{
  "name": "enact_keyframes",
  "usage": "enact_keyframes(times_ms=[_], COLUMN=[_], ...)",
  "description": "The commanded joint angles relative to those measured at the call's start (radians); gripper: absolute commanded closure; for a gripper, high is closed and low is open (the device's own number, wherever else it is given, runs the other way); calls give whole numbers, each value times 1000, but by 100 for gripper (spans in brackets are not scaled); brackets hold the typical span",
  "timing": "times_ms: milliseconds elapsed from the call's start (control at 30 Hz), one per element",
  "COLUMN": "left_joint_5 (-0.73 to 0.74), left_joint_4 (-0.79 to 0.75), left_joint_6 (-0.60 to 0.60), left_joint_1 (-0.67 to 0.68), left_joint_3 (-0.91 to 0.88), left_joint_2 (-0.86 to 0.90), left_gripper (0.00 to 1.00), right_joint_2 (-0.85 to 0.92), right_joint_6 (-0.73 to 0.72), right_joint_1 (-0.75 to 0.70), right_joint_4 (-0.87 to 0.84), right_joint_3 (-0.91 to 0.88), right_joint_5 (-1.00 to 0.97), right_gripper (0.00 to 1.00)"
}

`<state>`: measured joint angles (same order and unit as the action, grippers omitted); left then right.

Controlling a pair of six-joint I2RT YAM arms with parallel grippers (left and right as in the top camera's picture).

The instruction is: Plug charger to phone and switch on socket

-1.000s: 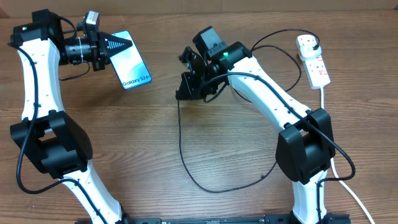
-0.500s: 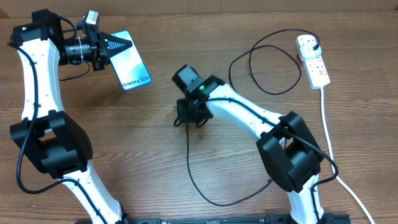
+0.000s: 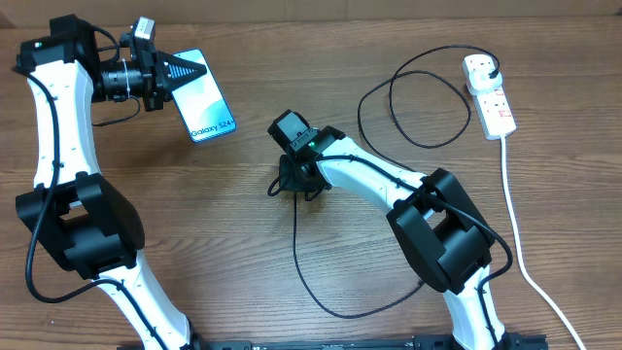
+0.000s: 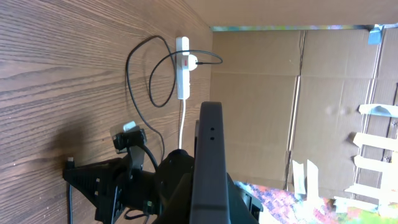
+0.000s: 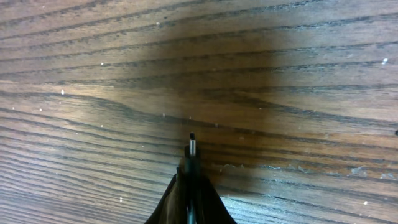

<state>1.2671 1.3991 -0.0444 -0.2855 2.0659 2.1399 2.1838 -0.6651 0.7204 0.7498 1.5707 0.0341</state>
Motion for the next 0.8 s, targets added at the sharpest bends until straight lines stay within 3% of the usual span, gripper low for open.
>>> enact_keyframes(times_ms=[0, 100, 200, 233, 300, 433, 667, 767], left_joint_5=[31, 31, 31, 31, 31, 31, 16, 16], left_joint_4=[2, 3, 3, 3, 3, 3, 11, 11], left_joint_6=[23, 23, 23, 23, 23, 23, 23, 23], left_joint_1=[-4, -3, -3, -3, -3, -2, -2, -2], left_joint_3=[17, 17, 17, 17, 17, 17, 17, 17], left_joint_2=[-1, -1, -1, -1, -1, -1, -1, -1], left_gripper=[96, 96, 96, 96, 96, 96, 96, 96], right_joint_2=[88, 108, 108, 108, 108, 107, 29, -58], right_joint_6=[-22, -27, -27, -26, -22, -2, 181, 354], right_joint_1=[-1, -2, -3, -3, -3, -10, -50, -70], right_joint_4=[-5, -5, 3, 5, 10, 32, 90, 91], right_joint_3=[-13, -13, -13, -13, -13, -1, 39, 39], right_joint_5=[-6, 5, 9, 12, 21, 63, 195, 402], right_gripper=[94, 84, 82, 83, 96, 96, 96, 96])
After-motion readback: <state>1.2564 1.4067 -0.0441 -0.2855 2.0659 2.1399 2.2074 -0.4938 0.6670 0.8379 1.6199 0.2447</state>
